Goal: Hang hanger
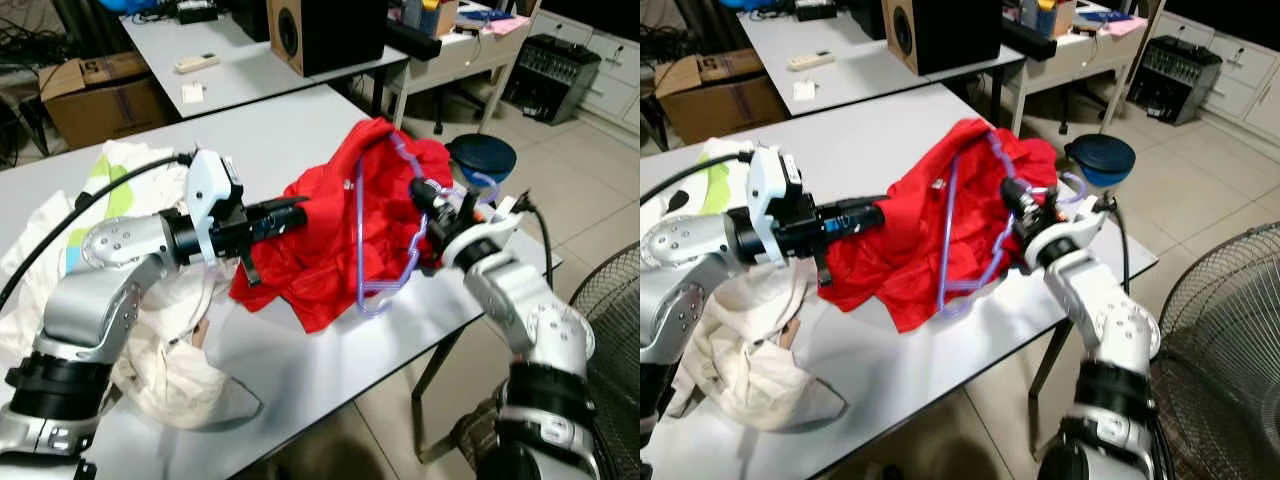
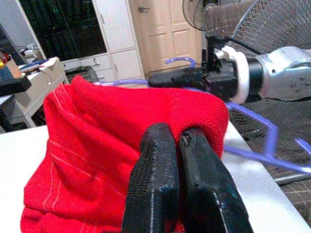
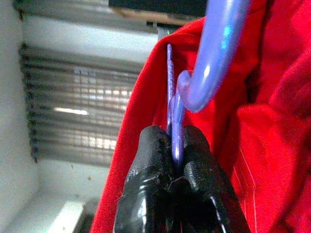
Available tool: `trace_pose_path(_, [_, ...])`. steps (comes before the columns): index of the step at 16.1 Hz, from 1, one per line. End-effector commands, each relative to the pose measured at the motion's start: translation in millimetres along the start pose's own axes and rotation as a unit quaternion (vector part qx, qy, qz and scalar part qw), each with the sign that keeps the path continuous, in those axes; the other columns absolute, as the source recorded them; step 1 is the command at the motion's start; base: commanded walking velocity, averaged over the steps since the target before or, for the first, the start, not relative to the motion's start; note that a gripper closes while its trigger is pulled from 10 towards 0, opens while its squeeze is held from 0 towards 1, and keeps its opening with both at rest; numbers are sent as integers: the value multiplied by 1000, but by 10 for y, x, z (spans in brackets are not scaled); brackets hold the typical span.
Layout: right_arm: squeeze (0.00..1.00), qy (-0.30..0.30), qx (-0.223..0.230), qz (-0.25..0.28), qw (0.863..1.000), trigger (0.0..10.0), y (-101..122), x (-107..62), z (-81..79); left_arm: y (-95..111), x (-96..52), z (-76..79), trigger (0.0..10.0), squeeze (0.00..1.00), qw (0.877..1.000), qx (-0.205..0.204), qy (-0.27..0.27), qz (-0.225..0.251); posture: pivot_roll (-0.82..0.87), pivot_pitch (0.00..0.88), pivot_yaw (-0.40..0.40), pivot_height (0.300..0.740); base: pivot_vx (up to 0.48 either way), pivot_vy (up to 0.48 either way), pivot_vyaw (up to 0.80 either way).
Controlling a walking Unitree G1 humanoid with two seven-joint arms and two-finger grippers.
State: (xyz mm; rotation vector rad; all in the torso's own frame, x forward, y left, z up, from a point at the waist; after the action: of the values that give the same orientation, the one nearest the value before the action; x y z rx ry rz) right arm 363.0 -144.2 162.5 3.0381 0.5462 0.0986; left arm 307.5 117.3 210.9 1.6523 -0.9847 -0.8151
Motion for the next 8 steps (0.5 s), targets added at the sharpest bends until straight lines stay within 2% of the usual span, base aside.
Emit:
trace_pose_path(1, [0,-6,8,42,999,10000,145,20,-5,2,4,48,0,0,1000,-8,-11,3,-29,0,34,740,0,0,0])
trace_pose_path(2, [0,-5,31,76,997,10000,246,51,-14,-41,7,77,0,0,1000,-18,-13,1,-26,0,34,740,0,0,0])
trace_pose_path(4, [0,-19,35,105,994,10000,335,117,-3,-70,18,125,0,0,999,-28,-27,2,-27,0,38,740,0,0,0])
trace_pose_path(5, [0,-18,56,127,990,10000,399,172,-24,-72,34,163,0,0,999,-37,-37,4,-24,0,39,740,0,0,0])
trace_pose_path(8, [0,2,88,137,987,10000,395,325,-154,-264,101,160,0,0,999,-28,-22,-31,-16,0,37,740,0,0,0])
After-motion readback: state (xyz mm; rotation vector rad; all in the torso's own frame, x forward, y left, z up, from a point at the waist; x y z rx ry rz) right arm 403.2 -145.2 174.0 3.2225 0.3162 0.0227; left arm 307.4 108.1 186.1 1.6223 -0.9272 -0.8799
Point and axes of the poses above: a point about 5 cm out from each wrist's last joint towards the gripper, its own x axis pointing out of the wrist towards the gripper, its own y axis along the axis of the wrist's last joint, z = x × y, the point moved 4 cm from there along x, pointing out of the wrist towards the gripper, and after that the axes turned 3 degrees about x, right-handed, at the moved point
